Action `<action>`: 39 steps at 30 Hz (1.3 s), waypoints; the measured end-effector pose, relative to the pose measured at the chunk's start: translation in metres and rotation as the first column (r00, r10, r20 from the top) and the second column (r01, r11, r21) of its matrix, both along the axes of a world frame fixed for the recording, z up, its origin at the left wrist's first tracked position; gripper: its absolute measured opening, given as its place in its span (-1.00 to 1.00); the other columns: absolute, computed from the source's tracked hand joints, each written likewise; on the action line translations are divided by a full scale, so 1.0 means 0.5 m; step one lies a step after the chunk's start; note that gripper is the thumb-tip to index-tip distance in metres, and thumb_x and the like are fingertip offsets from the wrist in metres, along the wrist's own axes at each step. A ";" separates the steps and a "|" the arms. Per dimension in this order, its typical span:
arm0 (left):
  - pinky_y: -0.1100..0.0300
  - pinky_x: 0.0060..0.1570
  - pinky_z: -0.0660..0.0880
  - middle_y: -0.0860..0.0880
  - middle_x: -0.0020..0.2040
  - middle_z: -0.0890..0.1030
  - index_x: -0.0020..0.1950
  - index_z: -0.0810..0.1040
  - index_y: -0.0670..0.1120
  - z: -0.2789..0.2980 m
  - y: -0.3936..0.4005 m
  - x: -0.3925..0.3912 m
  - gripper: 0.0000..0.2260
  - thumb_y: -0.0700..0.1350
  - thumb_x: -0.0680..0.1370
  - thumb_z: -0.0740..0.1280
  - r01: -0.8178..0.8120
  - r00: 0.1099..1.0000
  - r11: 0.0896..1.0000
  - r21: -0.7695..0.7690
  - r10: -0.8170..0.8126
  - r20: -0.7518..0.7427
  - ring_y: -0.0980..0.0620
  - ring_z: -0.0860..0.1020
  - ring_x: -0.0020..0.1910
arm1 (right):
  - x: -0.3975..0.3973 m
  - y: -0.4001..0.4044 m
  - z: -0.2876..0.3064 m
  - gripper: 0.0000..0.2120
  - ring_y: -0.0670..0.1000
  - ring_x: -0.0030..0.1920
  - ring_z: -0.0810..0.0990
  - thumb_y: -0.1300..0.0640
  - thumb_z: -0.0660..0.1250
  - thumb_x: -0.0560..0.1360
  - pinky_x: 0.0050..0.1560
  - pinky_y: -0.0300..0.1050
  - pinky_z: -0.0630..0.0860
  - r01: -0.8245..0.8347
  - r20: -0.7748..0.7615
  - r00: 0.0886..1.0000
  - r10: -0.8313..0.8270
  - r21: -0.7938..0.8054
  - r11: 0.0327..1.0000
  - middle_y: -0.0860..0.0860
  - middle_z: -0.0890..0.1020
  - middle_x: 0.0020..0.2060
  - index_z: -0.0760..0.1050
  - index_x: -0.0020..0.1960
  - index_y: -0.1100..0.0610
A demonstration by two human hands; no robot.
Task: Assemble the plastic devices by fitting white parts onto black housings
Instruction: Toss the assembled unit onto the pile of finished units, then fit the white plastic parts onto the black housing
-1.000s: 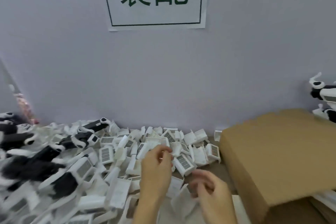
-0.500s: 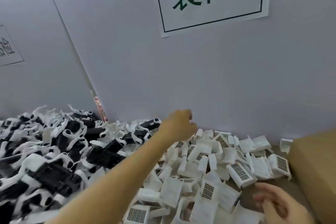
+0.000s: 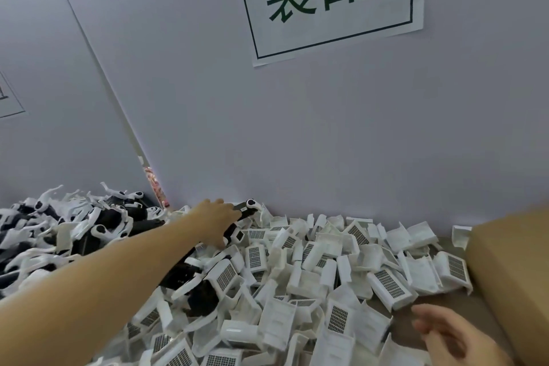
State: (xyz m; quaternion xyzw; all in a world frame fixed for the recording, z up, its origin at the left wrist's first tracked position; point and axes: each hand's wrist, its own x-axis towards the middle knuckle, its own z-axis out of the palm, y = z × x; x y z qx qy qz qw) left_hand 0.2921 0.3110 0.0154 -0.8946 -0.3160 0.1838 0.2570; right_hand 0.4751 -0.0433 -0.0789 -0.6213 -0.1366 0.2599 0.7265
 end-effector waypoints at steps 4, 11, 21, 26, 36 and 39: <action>0.04 0.05 0.46 -0.05 0.20 0.46 0.37 0.31 -0.05 0.032 -0.007 -0.003 -0.33 0.14 0.39 0.52 -0.044 0.972 0.998 -0.040 0.052 0.229 -0.10 0.44 0.18 | -0.001 0.000 0.010 -0.75 -0.27 -0.36 0.61 0.62 0.25 0.43 -0.22 -0.38 0.49 -0.005 0.066 0.998 0.009 -0.059 0.998 0.27 0.61 -0.26 0.60 -0.05 0.39; 0.21 -0.13 0.46 -0.05 0.13 0.50 0.26 0.42 -0.06 0.126 -0.109 0.023 -0.47 -0.06 0.40 0.58 0.121 0.345 0.911 -0.394 0.334 0.877 0.00 0.52 -0.05 | -0.031 -0.009 -0.011 -0.66 -0.33 -0.22 0.55 0.54 0.31 0.47 -0.04 -0.31 0.43 0.101 0.323 0.943 -0.076 -0.061 0.993 0.10 0.68 -0.17 0.61 -0.15 0.11; 0.00 0.16 0.61 -0.27 0.20 0.61 0.22 0.56 -0.22 -0.048 -0.420 0.096 -0.58 -0.25 0.40 0.56 0.821 -0.108 0.285 -0.494 0.928 0.356 -0.17 0.67 0.11 | 0.030 0.002 -0.016 -0.70 -0.32 -0.35 0.61 0.38 -0.05 0.67 -0.40 -0.31 0.49 -0.138 -0.078 0.984 0.159 0.221 0.966 0.00 0.72 -0.12 0.42 0.20 0.22; -0.03 -0.07 0.65 -0.17 -0.07 0.67 -0.08 0.68 -0.11 -0.153 -0.501 0.155 -0.66 -0.24 0.20 0.65 0.875 -0.251 0.293 -0.385 0.955 0.157 -0.15 0.68 -0.13 | 0.006 0.007 -0.035 -0.65 -0.10 -0.07 0.69 0.35 -0.05 0.67 -0.09 -0.20 0.57 -0.254 0.014 0.967 0.255 0.153 0.955 0.08 0.69 -0.01 0.46 0.22 0.15; 0.03 -0.03 0.63 -0.03 -0.03 0.72 0.03 0.61 0.12 -0.207 -0.488 0.201 -0.35 0.29 0.04 0.67 0.853 -0.253 0.316 -0.415 0.946 0.201 -0.09 0.72 -0.03 | -0.041 0.005 -0.040 -0.55 -0.24 -0.11 0.63 0.10 0.62 0.23 -0.27 -0.50 0.47 -0.090 0.431 0.896 0.102 -0.047 0.995 -0.05 0.63 -0.01 0.59 0.09 0.02; 0.11 -0.12 0.66 -0.12 0.04 0.70 0.17 0.51 -0.03 -0.202 -0.496 0.207 -0.29 0.23 0.16 0.66 0.863 -0.244 0.273 -0.424 0.962 0.123 -0.09 0.73 -0.07 | -0.040 0.004 -0.041 -0.48 -0.21 -0.10 0.63 -0.16 0.54 0.04 -0.23 -0.45 0.51 0.009 0.500 0.866 0.012 -0.039 0.999 -0.10 0.61 -0.05 0.57 -0.01 -0.13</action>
